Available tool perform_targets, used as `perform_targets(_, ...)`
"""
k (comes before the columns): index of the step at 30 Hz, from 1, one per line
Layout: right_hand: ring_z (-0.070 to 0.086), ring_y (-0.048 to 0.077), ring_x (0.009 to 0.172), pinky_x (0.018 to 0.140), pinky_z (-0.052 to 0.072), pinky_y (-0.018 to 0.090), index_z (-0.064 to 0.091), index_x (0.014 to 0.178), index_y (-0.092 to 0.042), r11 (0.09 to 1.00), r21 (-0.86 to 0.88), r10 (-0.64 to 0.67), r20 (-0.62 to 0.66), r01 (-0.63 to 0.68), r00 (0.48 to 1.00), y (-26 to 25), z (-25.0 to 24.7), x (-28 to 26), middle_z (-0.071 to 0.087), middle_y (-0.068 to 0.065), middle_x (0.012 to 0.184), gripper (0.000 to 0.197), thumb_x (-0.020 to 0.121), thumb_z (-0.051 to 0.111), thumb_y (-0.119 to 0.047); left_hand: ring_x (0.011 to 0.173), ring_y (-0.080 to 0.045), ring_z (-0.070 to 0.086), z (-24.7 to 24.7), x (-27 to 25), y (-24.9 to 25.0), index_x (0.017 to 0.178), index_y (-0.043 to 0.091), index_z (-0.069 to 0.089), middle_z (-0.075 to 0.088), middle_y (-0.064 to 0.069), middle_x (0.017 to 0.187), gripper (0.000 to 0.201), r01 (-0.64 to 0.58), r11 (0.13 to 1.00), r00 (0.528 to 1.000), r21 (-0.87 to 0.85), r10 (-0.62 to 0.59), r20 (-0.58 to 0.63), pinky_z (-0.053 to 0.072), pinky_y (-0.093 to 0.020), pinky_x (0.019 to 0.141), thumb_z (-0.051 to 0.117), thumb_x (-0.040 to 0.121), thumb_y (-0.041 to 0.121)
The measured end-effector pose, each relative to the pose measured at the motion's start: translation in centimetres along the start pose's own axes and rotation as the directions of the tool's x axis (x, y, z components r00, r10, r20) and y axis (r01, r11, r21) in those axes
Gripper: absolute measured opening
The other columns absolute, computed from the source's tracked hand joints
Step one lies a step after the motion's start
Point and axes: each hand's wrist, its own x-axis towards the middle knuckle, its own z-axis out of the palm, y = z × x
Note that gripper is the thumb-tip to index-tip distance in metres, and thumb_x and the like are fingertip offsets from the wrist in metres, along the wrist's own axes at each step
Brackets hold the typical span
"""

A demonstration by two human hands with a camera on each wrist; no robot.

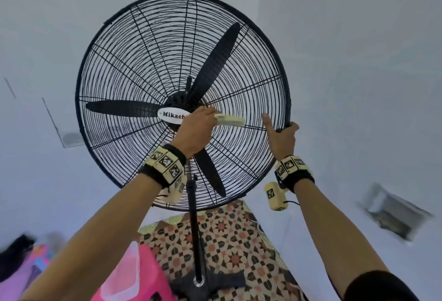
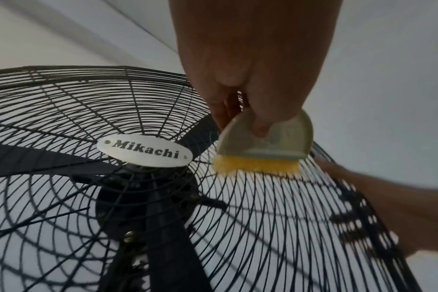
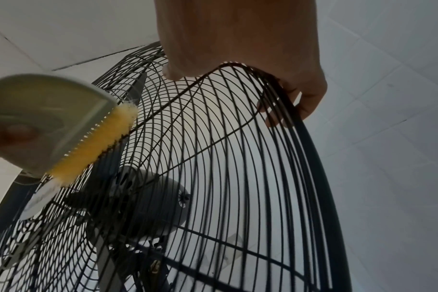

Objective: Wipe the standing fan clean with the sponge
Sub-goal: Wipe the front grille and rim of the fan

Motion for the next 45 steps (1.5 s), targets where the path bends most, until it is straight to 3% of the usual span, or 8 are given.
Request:
perform_targets(5,0.054,0.029,0.126,0.111,0.043,0.042,0.023,0.150,-0.014,1.000,-0.017,-0.009,-0.018,0.008,1.000,0.4,0.3,-0.3,0.051,0.010,0.143,0.114,0.072,0.062,-0.088,0.109,-0.031,0.061,-1.3,1.8,-0.4,0.128,-0.001,0.065,0.067,-0.016,0.125,0.030,0.144,0.987,0.969,-0.077,-0.156,-0.190,0.056,-0.044,0.097,0.057,0.100,-0.005)
perform_targets(12,0.051,0.031,0.130,0.109,0.042,0.042,0.028,0.150,-0.012,0.998,-0.040,-0.043,-0.026,0.042,0.999,0.2,0.2,-0.4,0.048,0.011,0.145,0.109,0.076,0.063,-0.084,0.117,-0.032,0.060,-0.6,0.4,-0.1,0.129,0.001,0.066,0.066,-0.015,0.130,0.029,0.081,0.995,0.995,-0.063,-0.085,-0.056,0.052,-0.044,0.100,0.055,0.102,0.003)
perform_targets(17,0.054,0.027,0.120,0.103,0.044,0.038,0.037,0.141,-0.012,0.997,-0.068,-0.040,-0.009,0.040,0.999,-1.1,0.0,0.0,0.053,0.009,0.136,0.103,0.075,0.061,-0.086,0.096,-0.030,0.061,-1.7,1.5,-0.4,0.121,-0.004,0.067,0.067,-0.014,0.114,0.024,0.121,0.987,0.958,-0.110,-0.145,-0.246,0.059,-0.043,0.077,0.060,0.097,-0.004)
perform_targets(22,0.062,0.030,0.108,0.098,0.050,0.043,0.045,0.131,-0.009,0.999,-0.036,0.028,-0.022,-0.029,0.999,-4.2,-0.5,2.9,0.063,0.011,0.119,0.103,0.073,0.048,-0.095,0.092,-0.021,0.061,0.0,-0.5,-0.3,0.118,0.003,0.071,0.068,-0.011,0.114,0.022,0.062,0.994,0.998,-0.095,-0.060,0.031,0.057,-0.034,0.084,0.055,0.104,0.010)
perform_targets(29,0.067,0.020,0.089,0.092,0.052,0.037,0.044,0.129,-0.027,1.000,-0.019,-0.023,0.041,0.024,0.999,-4.3,-0.5,3.2,0.072,0.005,0.106,0.084,0.078,0.041,-0.094,0.099,-0.024,0.062,-2.8,3.7,-0.8,0.127,0.001,0.067,0.069,-0.011,0.117,0.027,0.111,0.972,0.951,-0.209,-0.165,-0.263,0.051,-0.031,0.086,0.053,0.106,0.011)
perform_targets(36,0.046,0.034,0.138,0.116,0.031,0.039,0.035,0.156,-0.018,1.000,0.031,0.001,0.048,-0.003,0.999,-4.1,-1.3,2.3,0.051,0.015,0.149,0.085,0.094,0.042,-0.076,0.092,-0.026,0.064,0.6,-0.7,2.3,0.123,0.003,0.070,0.070,-0.010,0.111,0.032,-0.036,0.994,0.993,-0.107,0.024,-0.117,0.063,-0.042,0.076,0.069,0.092,-0.005)
perform_targets(41,0.054,0.027,0.123,0.112,0.036,0.037,0.041,0.151,-0.021,1.000,0.007,-0.010,0.013,0.010,1.000,-3.3,-1.0,2.3,0.057,0.008,0.132,0.093,0.086,0.040,-0.087,0.089,-0.033,0.067,-2.9,4.4,2.2,0.118,-0.002,0.070,0.071,-0.017,0.105,0.027,0.008,0.993,0.927,-0.115,-0.050,-0.372,0.063,-0.047,0.077,0.067,0.093,-0.008)
perform_targets(45,0.061,0.020,0.094,0.097,0.045,0.034,0.049,0.137,-0.020,0.997,-0.028,-0.069,0.007,0.069,0.998,-3.3,-1.0,2.1,0.063,-0.003,0.109,0.084,0.087,0.040,-0.087,0.095,-0.028,0.060,-0.5,3.7,1.9,0.128,0.008,0.067,0.067,-0.010,0.113,0.040,-0.024,0.999,0.962,-0.048,0.010,-0.273,0.062,-0.046,0.069,0.063,0.091,-0.008)
